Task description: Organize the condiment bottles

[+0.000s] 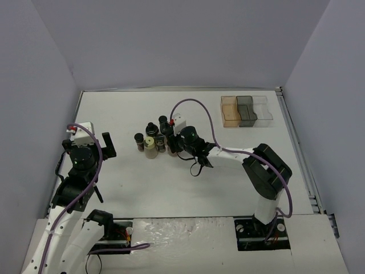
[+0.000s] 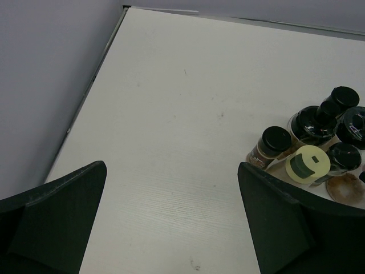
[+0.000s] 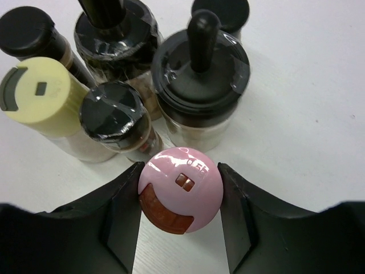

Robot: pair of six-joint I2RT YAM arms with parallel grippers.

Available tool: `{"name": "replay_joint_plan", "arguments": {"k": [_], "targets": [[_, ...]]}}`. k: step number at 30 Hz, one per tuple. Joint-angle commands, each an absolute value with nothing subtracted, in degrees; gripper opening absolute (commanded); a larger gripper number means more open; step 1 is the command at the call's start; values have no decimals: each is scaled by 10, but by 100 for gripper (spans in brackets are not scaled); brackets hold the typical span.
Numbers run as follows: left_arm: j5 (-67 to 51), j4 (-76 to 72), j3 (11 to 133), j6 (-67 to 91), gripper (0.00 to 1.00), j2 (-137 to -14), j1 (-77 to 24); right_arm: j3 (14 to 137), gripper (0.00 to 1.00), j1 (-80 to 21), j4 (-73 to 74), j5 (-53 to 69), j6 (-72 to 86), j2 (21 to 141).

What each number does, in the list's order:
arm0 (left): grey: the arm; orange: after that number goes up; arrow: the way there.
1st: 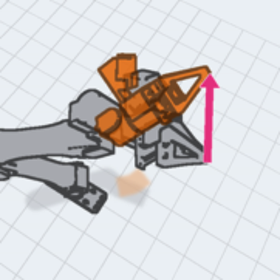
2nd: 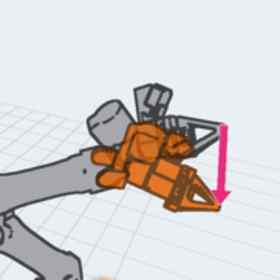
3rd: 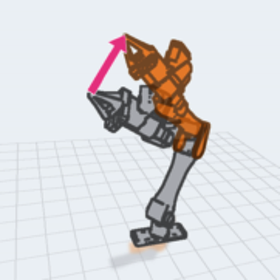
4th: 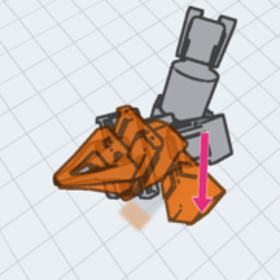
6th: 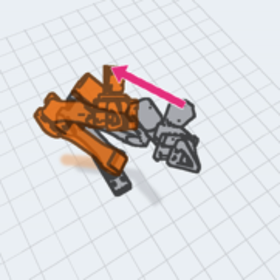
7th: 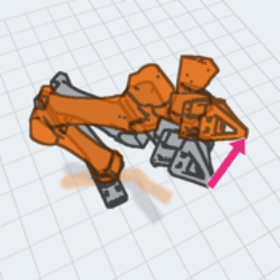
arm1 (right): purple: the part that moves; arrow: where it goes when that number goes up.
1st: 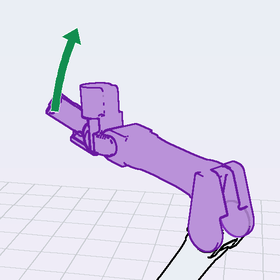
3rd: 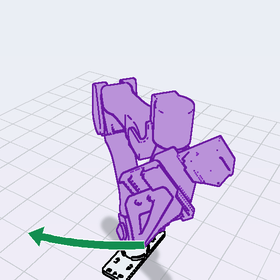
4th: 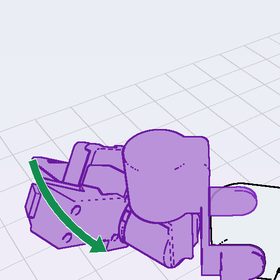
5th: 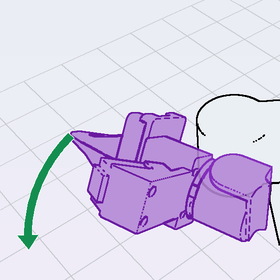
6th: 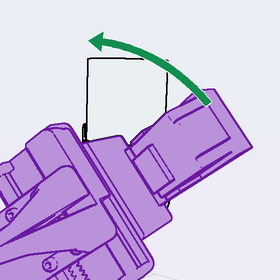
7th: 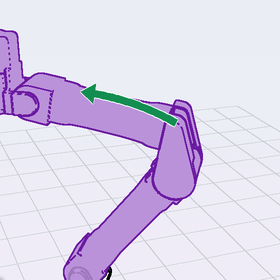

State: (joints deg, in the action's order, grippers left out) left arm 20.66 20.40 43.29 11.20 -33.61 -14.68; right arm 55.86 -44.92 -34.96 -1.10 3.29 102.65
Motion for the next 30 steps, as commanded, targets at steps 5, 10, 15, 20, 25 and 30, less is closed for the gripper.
{"name": "replay_joint_plan", "arguments": {"k": [5,10,15,20,25,30], "targets": [[215,176,455,117,97,-339,-153,544,17,-350,-285,-65,31,849],[217,176,455,115,97,-336,-154,596,17,-206,-242,-71,9,800],[222,177,455,112,97,-333,-154,671,17,-76,-235,-41,16,835],[221,179,455,110,97,-333,-156,757,17,6,-225,-27,6,923],[224,182,456,109,97,-334,-156,840,17,50,-216,-21,-20,1008],[226,182,457,108,97,-346,-157,904,17,79,-203,-6,-14,1074]]}}
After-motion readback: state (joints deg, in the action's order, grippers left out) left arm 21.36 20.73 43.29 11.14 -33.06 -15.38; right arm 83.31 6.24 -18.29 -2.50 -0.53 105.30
